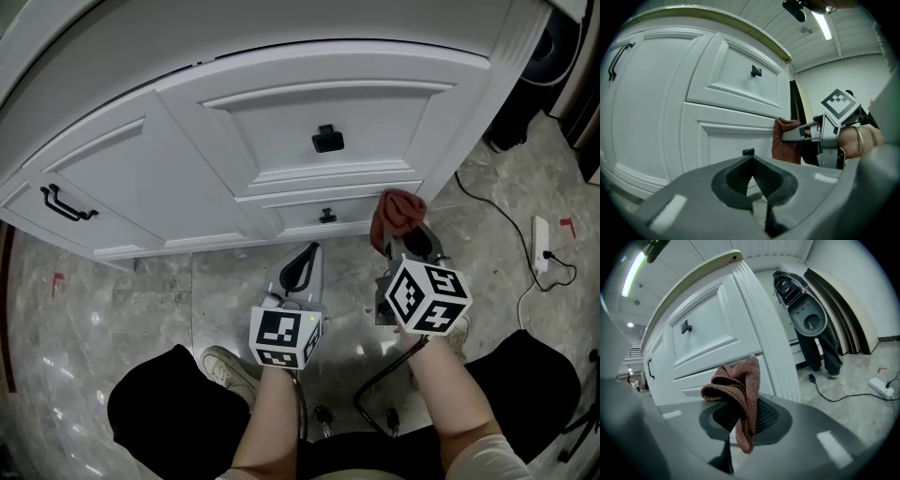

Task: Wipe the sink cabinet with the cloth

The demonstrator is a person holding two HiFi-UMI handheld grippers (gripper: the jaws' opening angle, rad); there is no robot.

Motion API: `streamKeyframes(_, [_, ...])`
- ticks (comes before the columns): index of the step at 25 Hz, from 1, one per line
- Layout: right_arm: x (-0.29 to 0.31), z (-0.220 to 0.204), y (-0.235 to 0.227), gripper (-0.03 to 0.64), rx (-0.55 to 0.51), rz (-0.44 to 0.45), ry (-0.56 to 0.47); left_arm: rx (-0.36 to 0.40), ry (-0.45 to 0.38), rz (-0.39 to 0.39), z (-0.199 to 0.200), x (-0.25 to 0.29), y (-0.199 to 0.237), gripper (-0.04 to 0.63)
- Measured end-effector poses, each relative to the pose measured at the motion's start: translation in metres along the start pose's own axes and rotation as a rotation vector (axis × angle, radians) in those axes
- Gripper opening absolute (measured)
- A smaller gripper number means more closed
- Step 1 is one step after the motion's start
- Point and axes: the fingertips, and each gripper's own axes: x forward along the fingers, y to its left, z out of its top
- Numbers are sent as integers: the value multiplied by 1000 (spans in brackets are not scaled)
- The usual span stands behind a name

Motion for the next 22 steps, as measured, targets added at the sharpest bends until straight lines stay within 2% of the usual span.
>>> streamKeyframes(6, [23,-53,92,83,-74,182,86,-26,12,97,-13,-30,48,0])
streamKeyframes(10, [41,-77,142,83,-110,261,119,-35,22,138,-20,-50,74,0])
streamKeyframes(16, [62,-103,185,83,-124,314,142,-52,24,181,-28,-74,106,1])
streamKeyframes(22, [77,-112,192,83,-105,329,118,-61,37,185,-38,-81,115,0])
